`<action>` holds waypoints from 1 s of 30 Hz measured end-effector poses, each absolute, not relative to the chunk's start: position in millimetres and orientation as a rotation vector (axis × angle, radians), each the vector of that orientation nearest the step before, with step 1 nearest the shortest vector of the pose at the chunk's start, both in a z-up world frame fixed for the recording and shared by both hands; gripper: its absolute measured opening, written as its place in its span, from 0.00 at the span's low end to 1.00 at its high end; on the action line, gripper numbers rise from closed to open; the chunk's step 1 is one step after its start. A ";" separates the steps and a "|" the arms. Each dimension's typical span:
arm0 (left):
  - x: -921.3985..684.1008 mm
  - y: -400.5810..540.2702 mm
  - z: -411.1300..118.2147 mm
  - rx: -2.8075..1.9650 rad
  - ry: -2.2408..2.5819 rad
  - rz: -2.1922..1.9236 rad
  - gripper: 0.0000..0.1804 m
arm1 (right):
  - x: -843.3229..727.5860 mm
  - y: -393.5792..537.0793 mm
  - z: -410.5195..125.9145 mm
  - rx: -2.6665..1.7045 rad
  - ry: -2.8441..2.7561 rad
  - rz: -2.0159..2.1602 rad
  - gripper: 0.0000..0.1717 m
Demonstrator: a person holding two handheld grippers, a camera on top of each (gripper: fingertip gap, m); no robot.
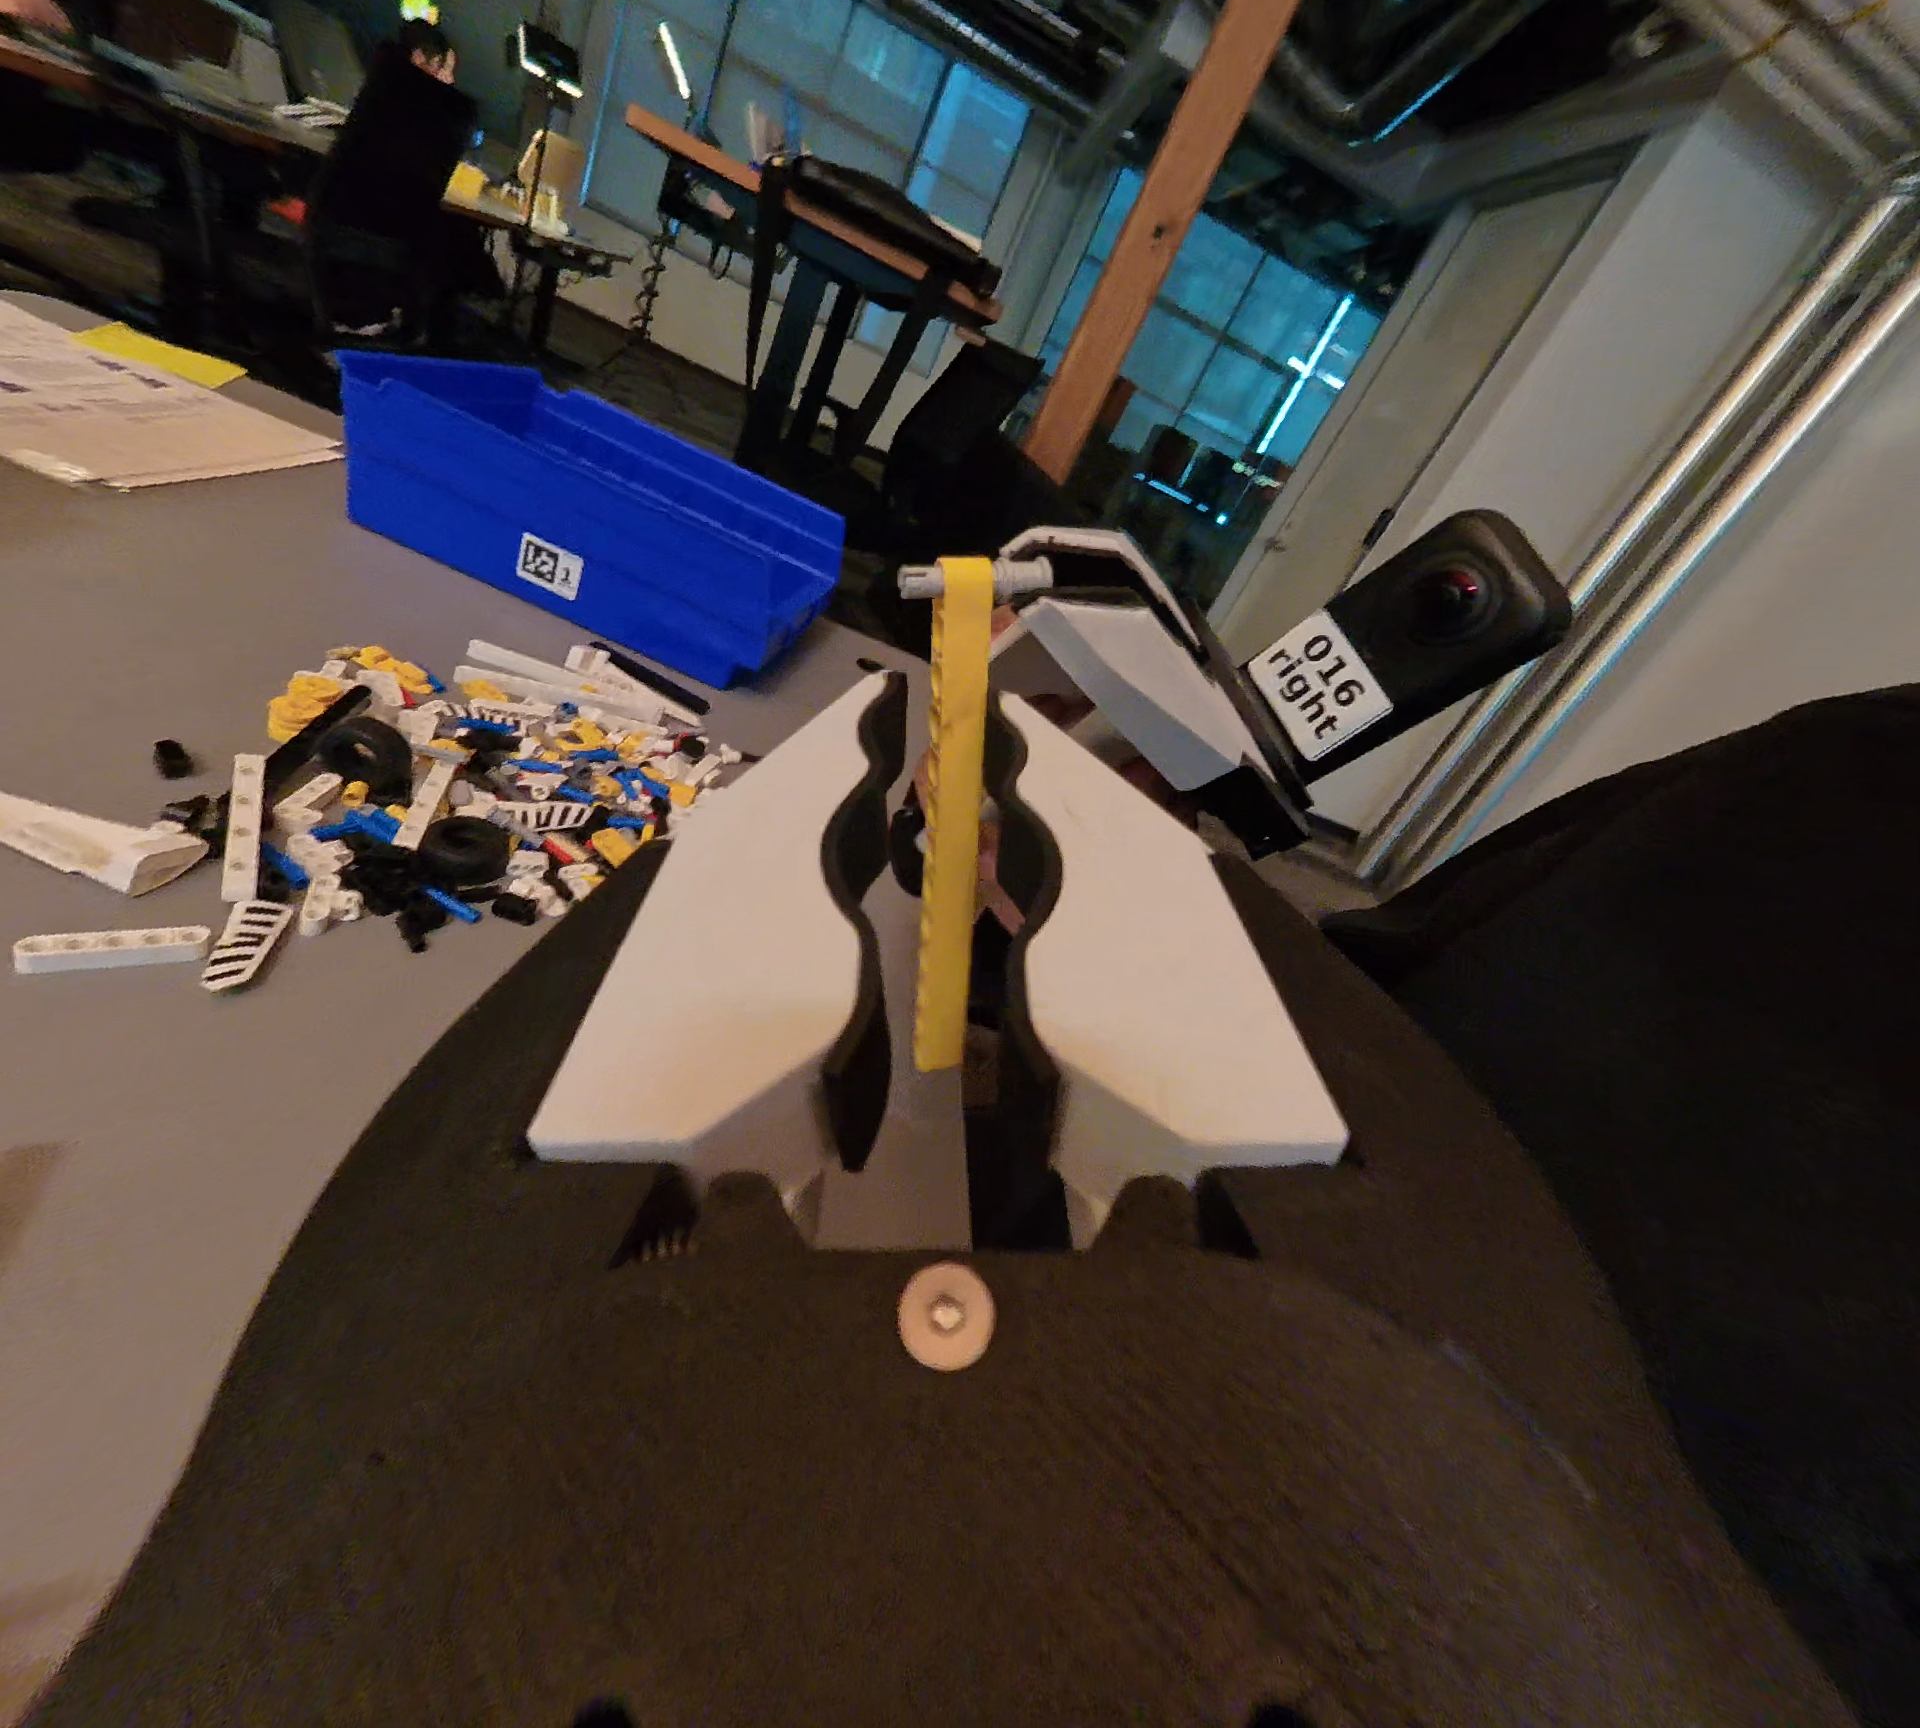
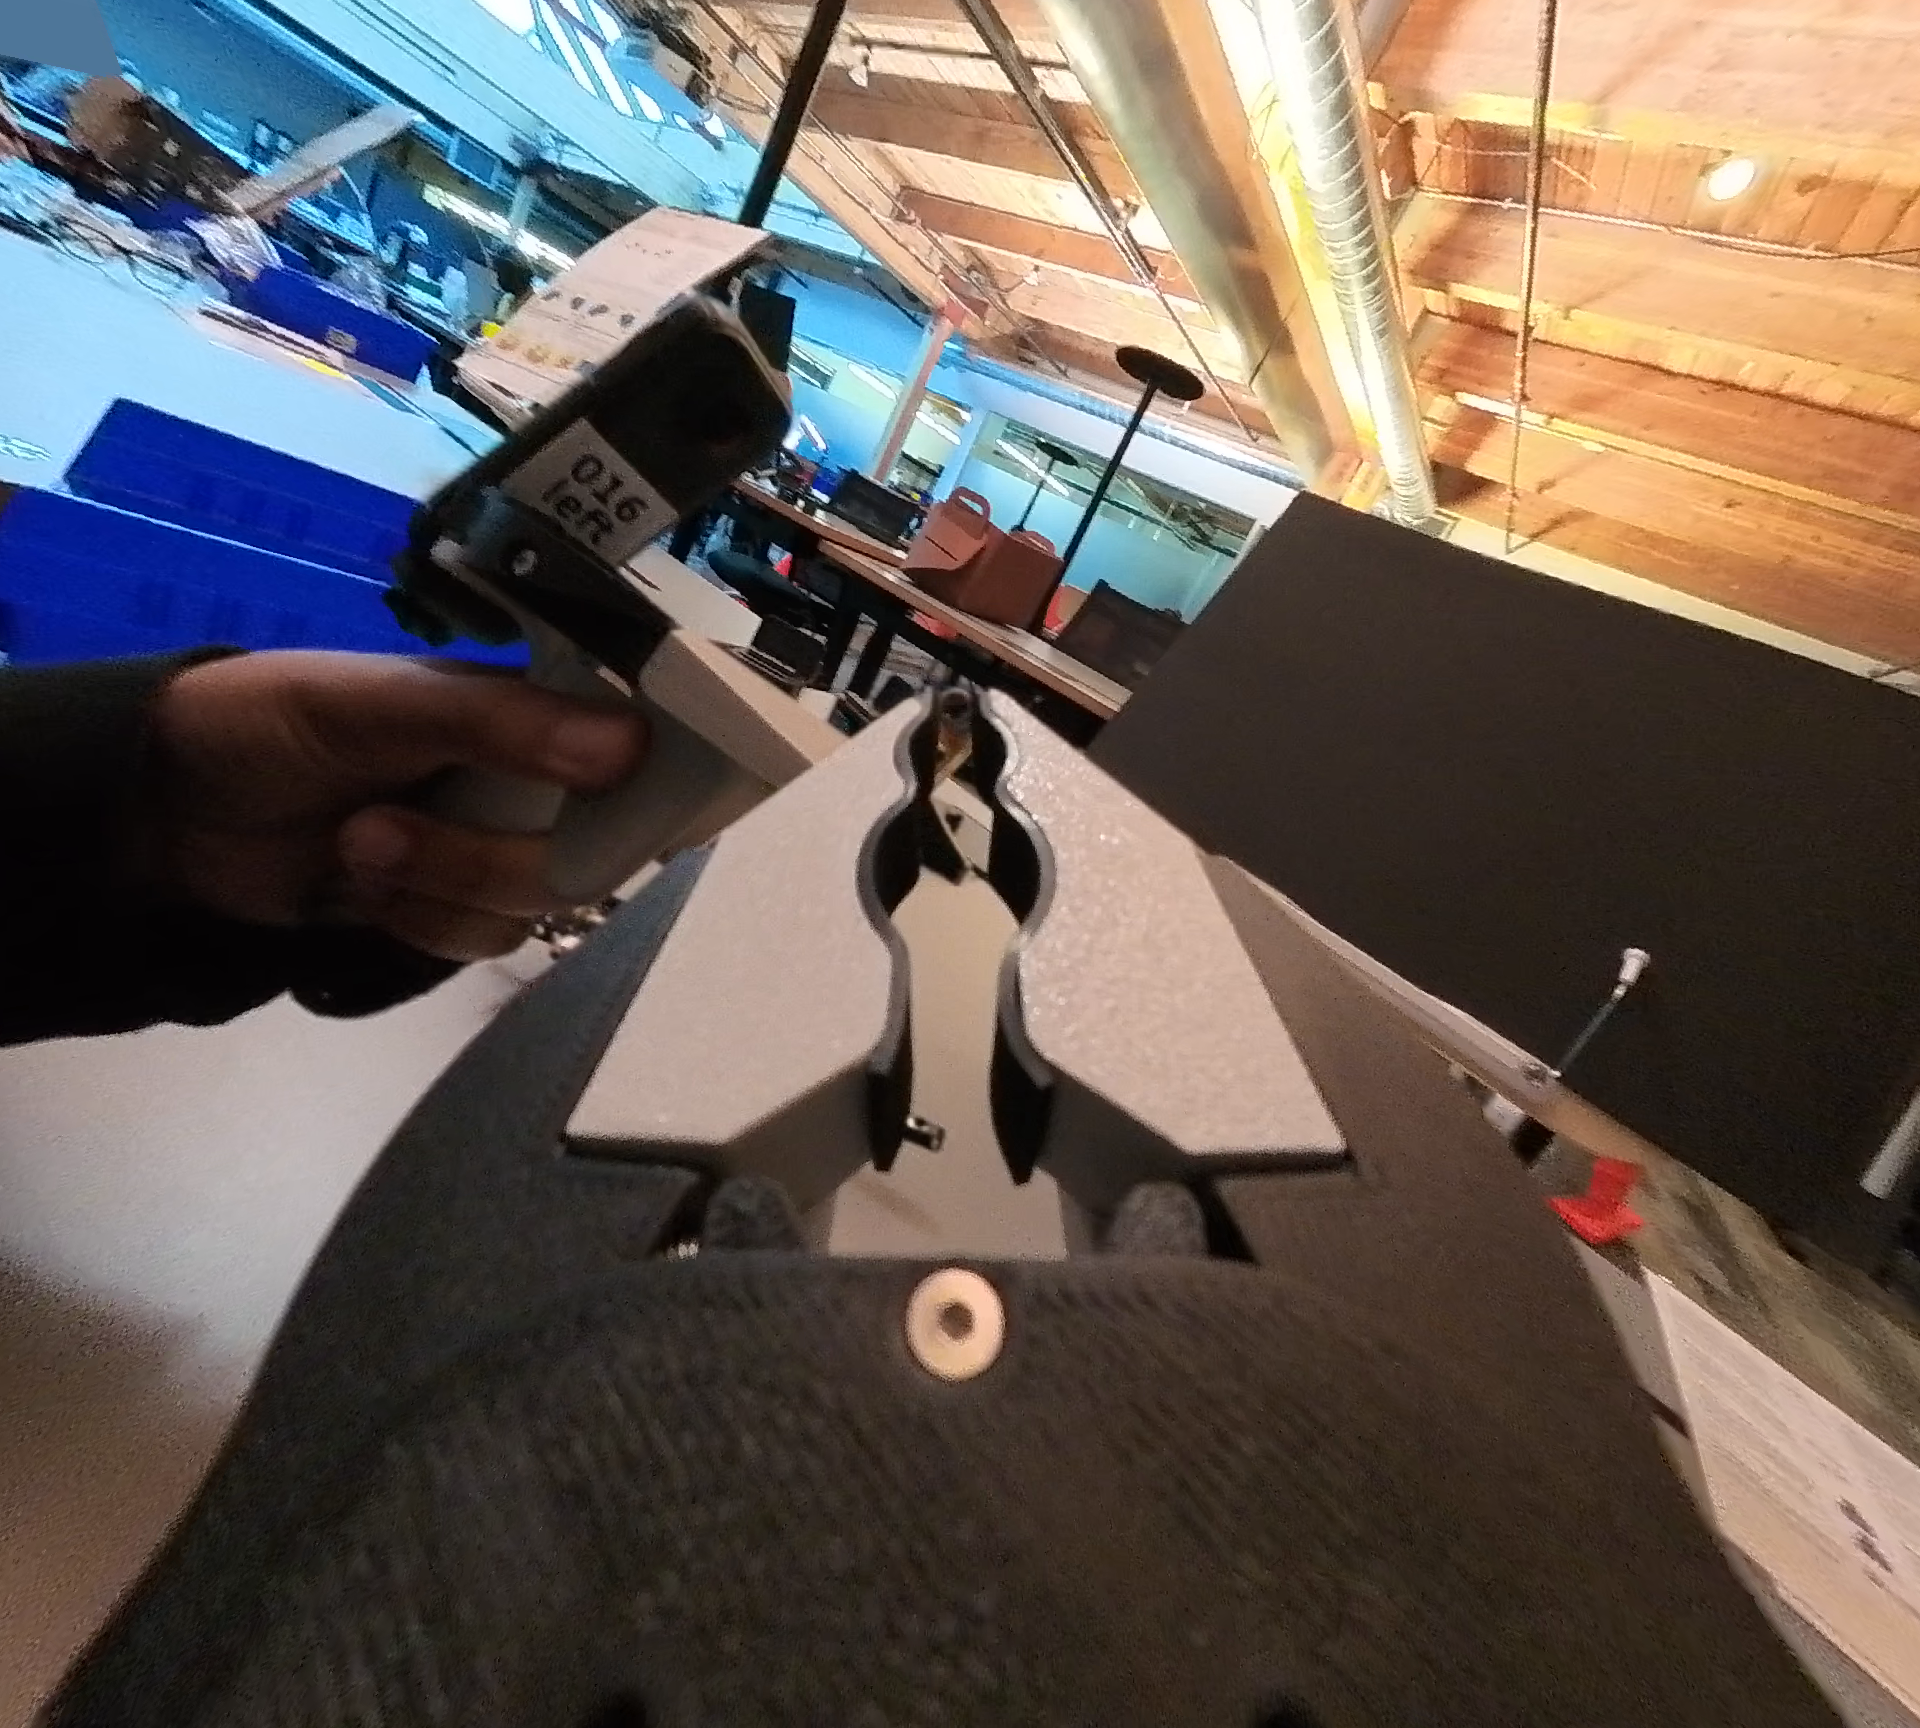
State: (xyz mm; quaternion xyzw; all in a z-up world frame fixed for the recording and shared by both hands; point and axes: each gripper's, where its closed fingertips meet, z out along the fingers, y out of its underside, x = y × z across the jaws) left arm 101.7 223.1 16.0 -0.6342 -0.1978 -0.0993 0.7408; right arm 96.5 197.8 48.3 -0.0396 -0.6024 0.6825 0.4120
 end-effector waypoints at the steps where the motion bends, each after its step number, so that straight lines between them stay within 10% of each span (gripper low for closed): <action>1: 101.7 222.9 17.5 -1.374 -0.432 -0.225 0.05 | 98.1 197.3 49.6 -0.098 -1.511 1.741 0.02; 17: 122.8 237.9 16.1 -1.442 -0.372 -0.351 0.03 | 119.6 210.9 52.5 0.226 -1.464 1.605 0.14; 30: 125.8 249.9 8.9 -1.378 -0.455 -0.575 0.03 | 115.3 212.4 38.1 0.408 -1.607 1.332 0.03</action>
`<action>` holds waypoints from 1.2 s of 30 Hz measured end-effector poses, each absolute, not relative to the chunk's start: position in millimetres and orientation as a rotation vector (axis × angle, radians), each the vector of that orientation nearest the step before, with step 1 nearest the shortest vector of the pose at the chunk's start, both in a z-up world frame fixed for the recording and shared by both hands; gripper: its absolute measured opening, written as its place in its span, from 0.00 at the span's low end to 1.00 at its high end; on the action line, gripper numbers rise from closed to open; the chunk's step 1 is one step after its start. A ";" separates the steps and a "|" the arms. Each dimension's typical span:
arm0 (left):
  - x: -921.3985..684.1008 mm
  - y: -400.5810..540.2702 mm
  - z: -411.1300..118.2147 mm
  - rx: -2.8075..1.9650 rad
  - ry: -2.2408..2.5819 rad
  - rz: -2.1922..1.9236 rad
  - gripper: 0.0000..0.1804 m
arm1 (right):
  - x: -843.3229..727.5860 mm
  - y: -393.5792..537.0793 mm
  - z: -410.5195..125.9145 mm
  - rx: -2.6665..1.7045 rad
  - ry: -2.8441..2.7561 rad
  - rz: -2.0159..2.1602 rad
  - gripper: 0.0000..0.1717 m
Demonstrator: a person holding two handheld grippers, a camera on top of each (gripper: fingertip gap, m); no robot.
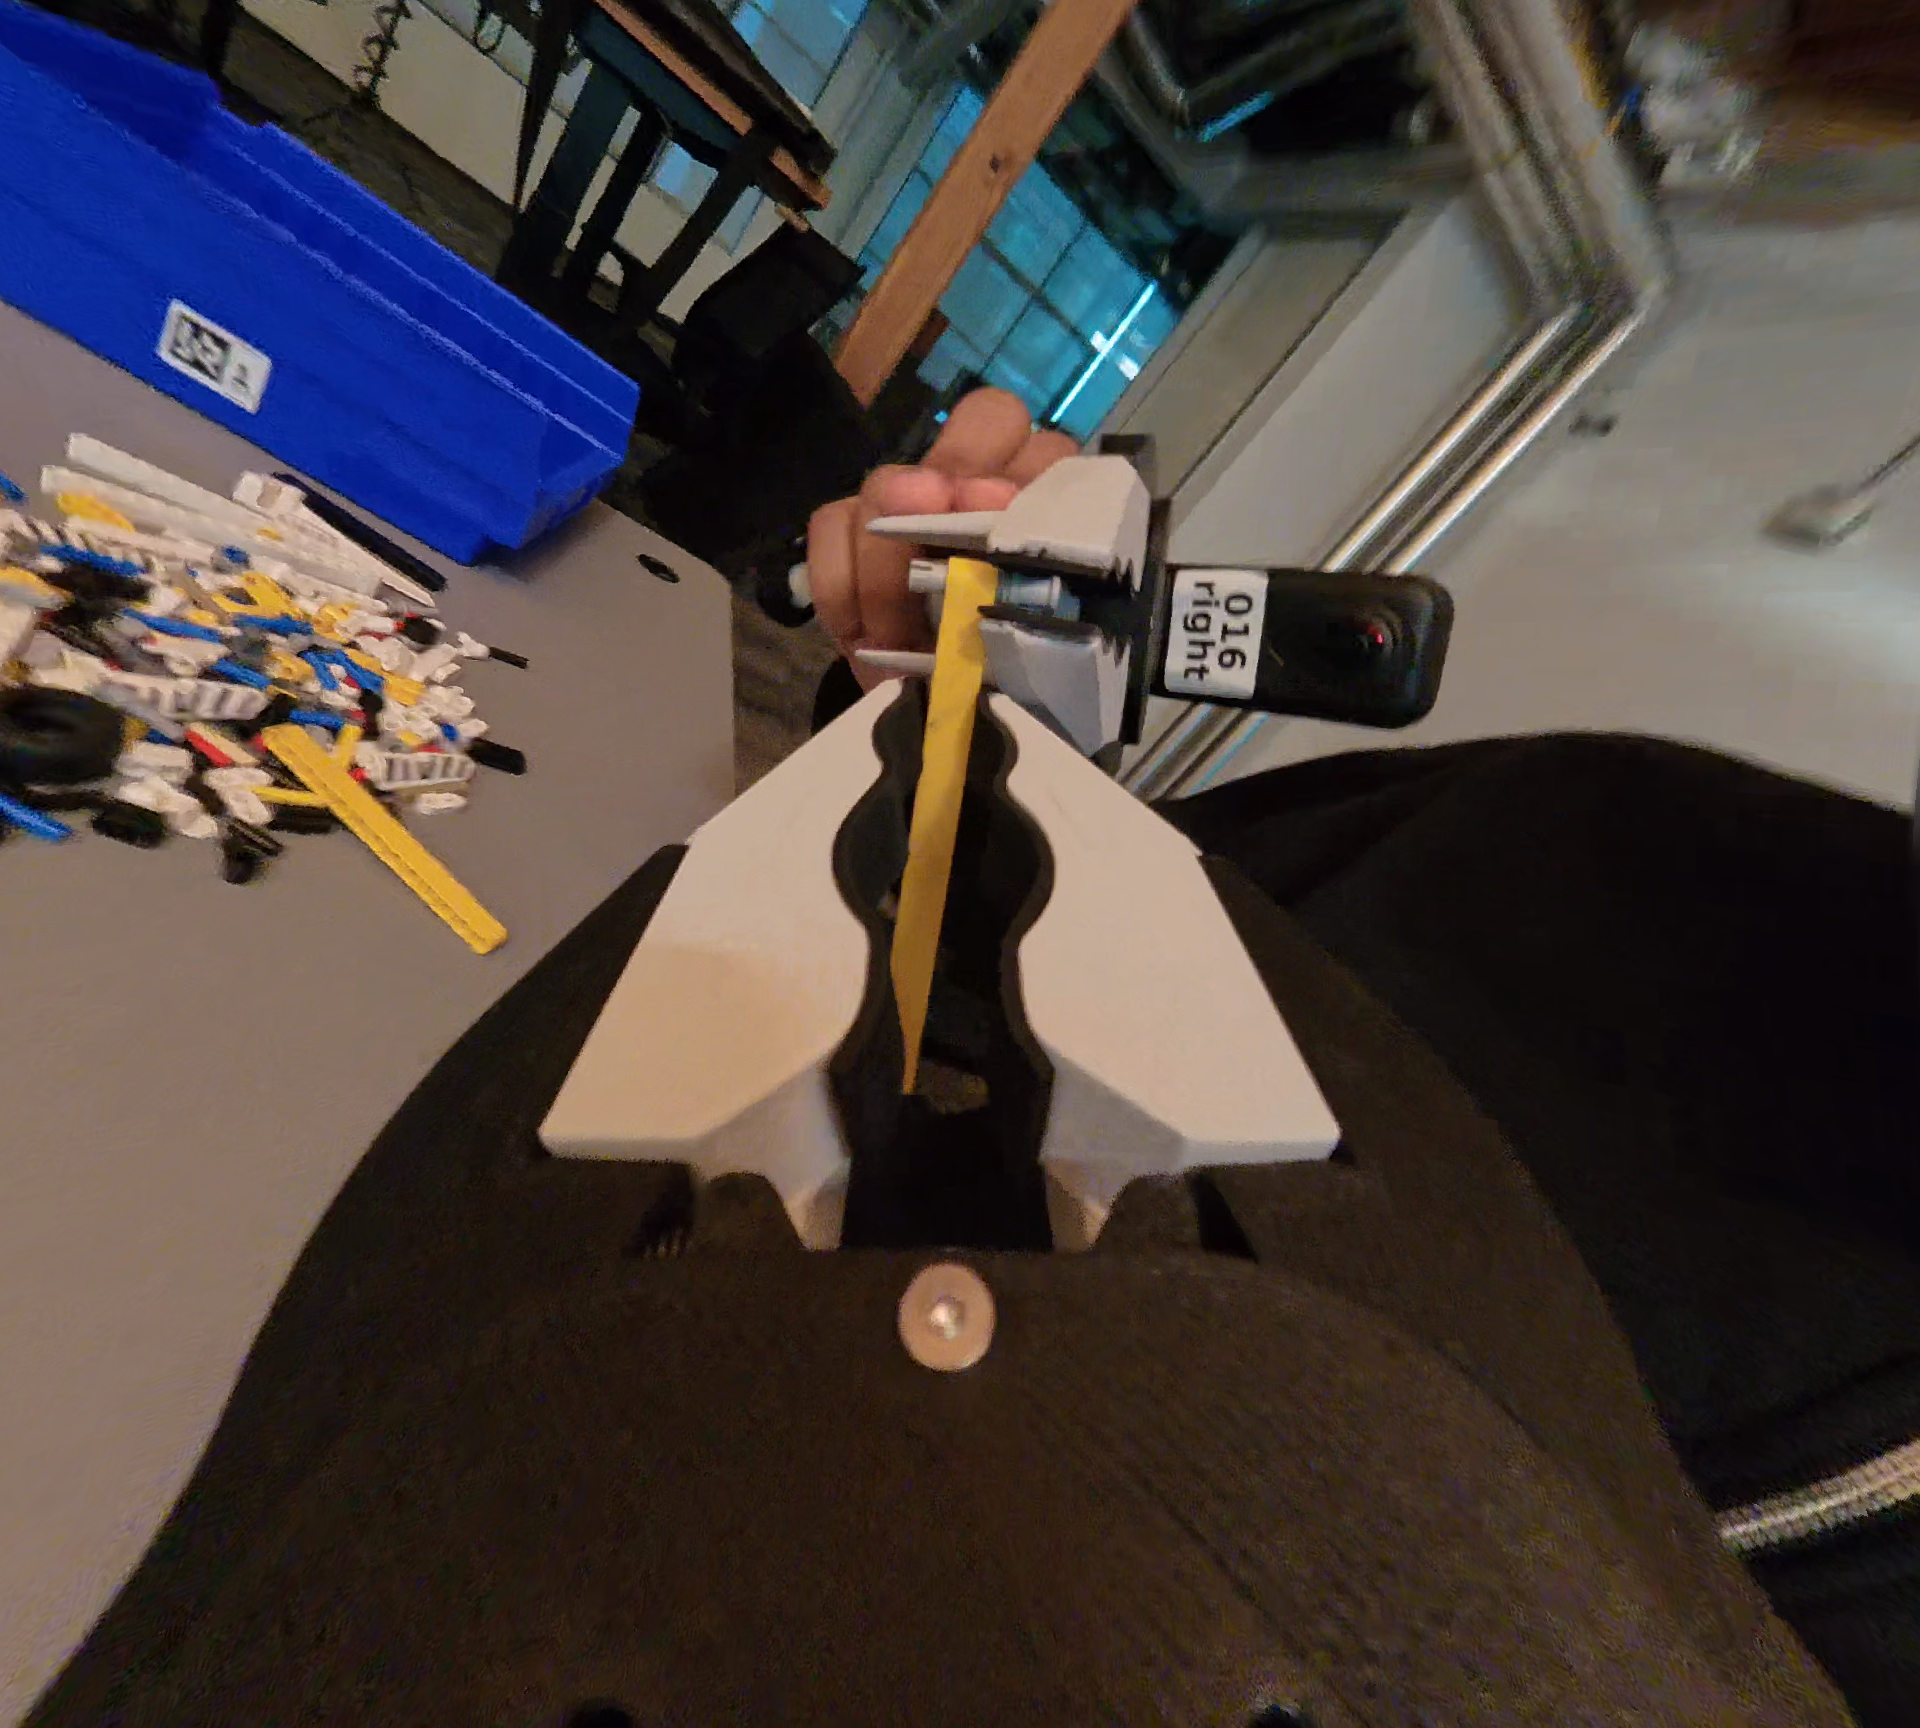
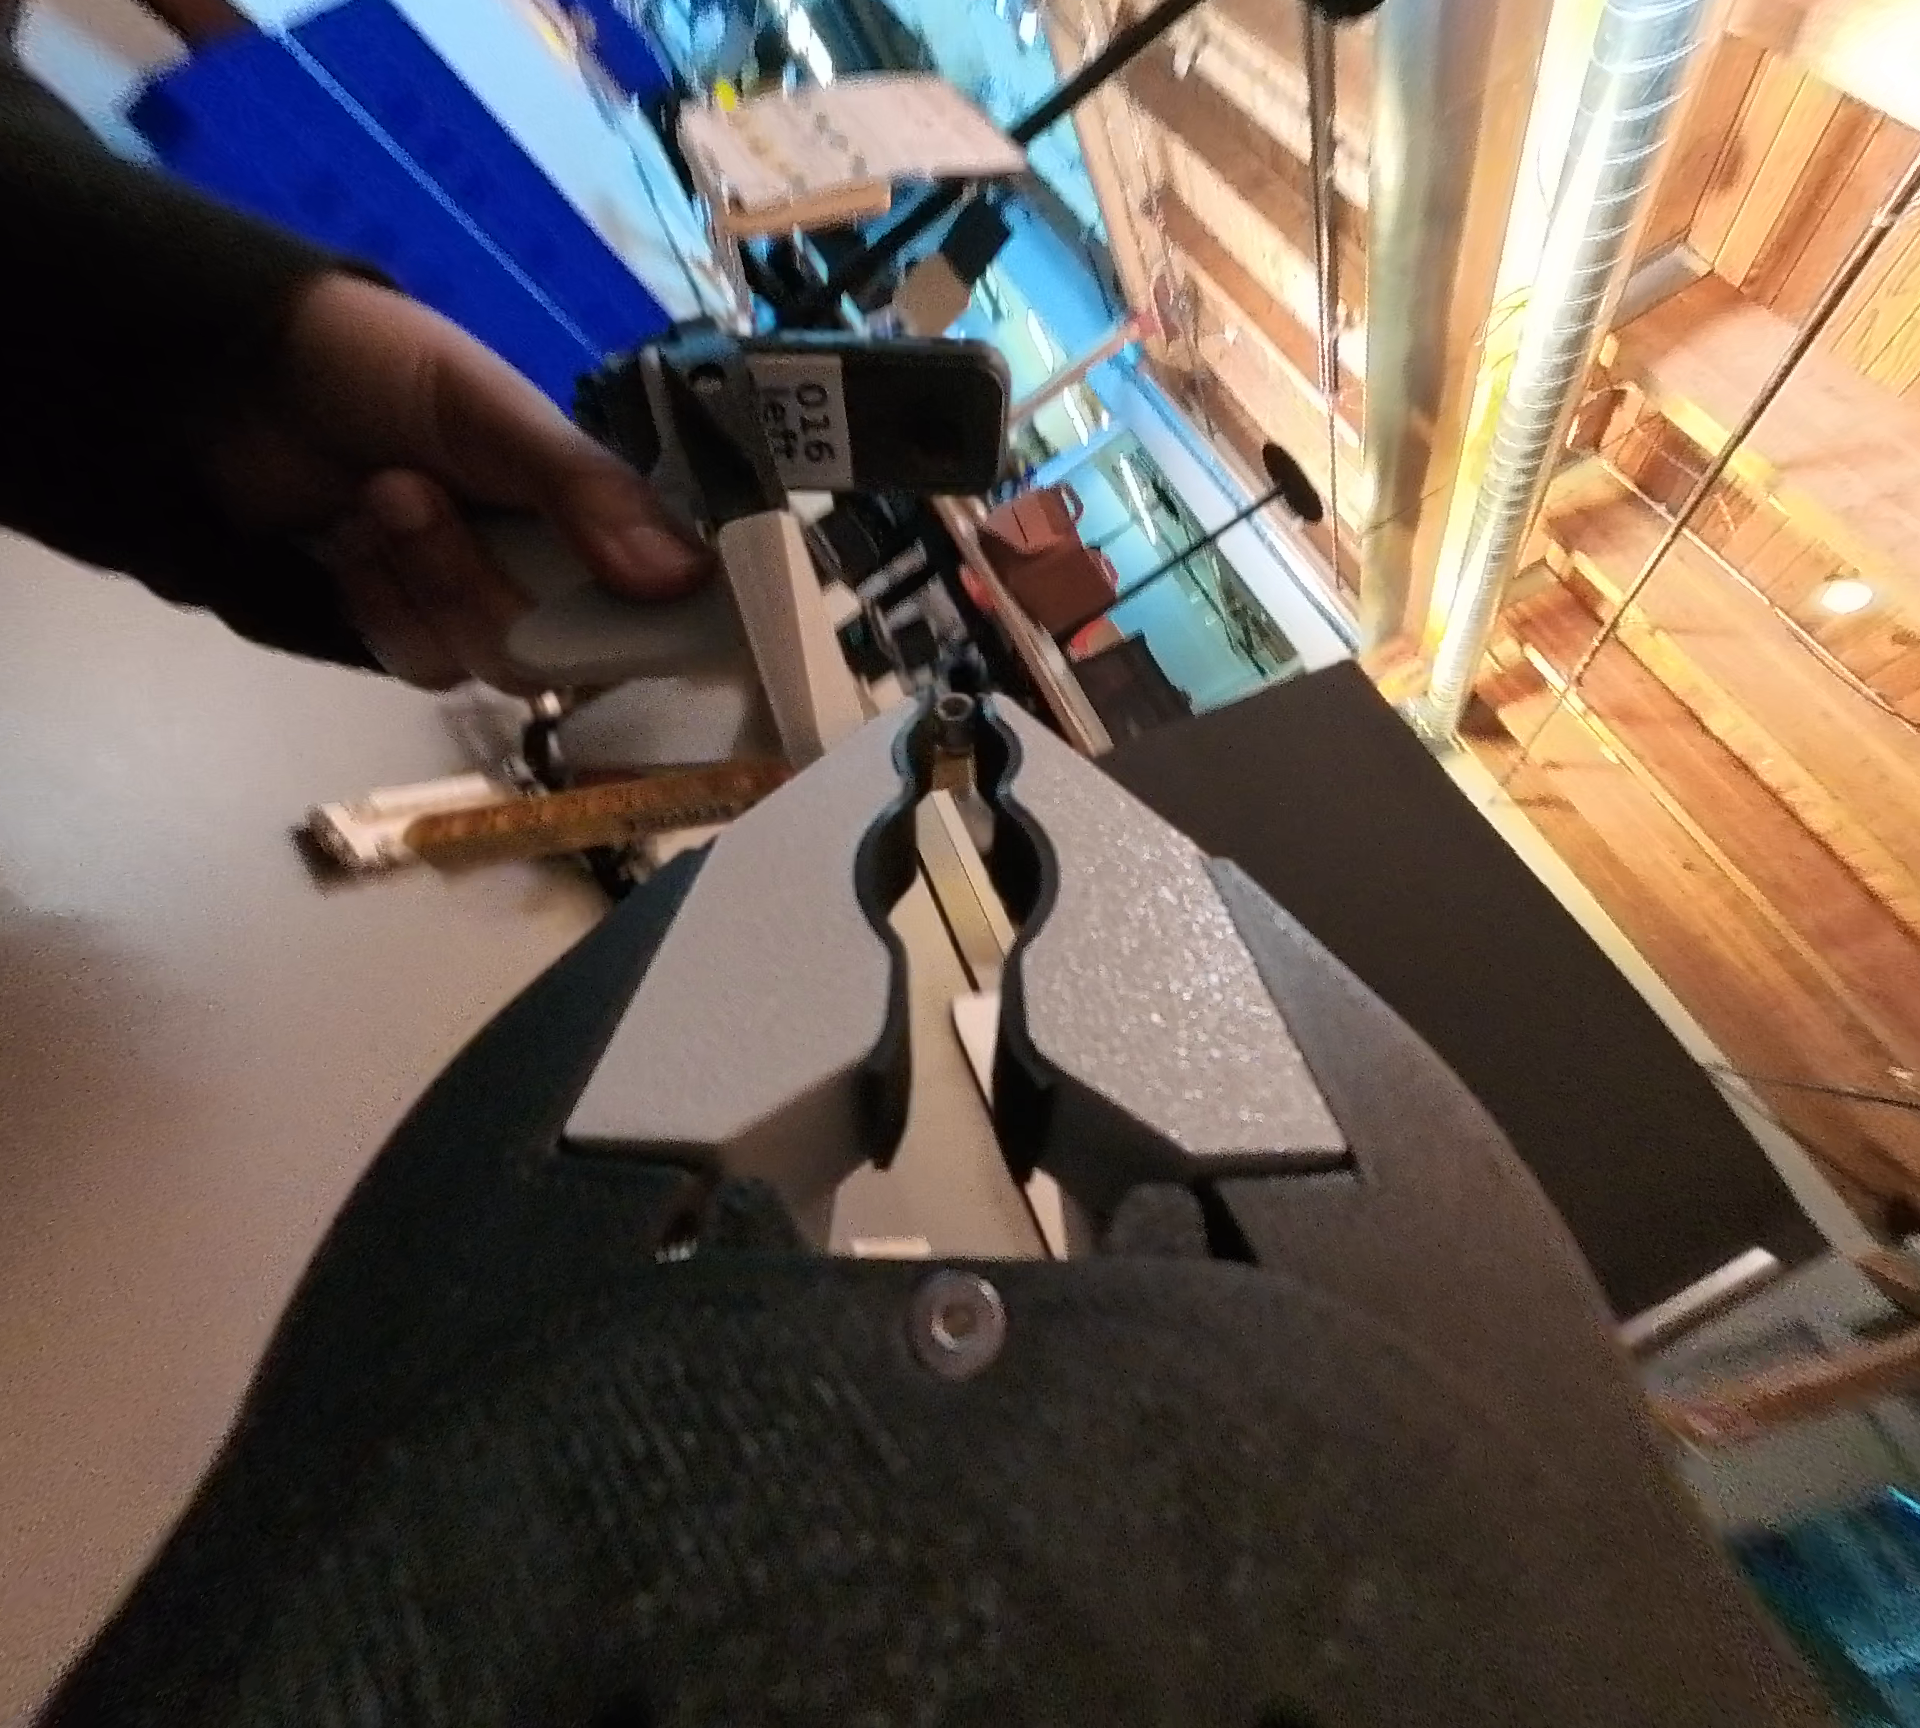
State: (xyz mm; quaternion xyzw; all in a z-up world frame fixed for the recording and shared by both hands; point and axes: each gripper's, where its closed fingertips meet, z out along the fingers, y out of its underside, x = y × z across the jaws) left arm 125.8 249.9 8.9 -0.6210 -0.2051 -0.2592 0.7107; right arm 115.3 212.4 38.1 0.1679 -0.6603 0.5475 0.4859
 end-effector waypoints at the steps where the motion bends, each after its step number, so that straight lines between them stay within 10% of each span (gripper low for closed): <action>1: 125.0 251.1 9.6 -1.325 -0.469 -0.642 0.03 | 111.4 212.9 35.6 0.411 -1.638 1.275 0.02; 36: 77.0 306.0 -14.1 -1.106 -0.745 -0.639 0.06 | 85.1 267.0 10.4 0.226 -1.507 1.283 0.00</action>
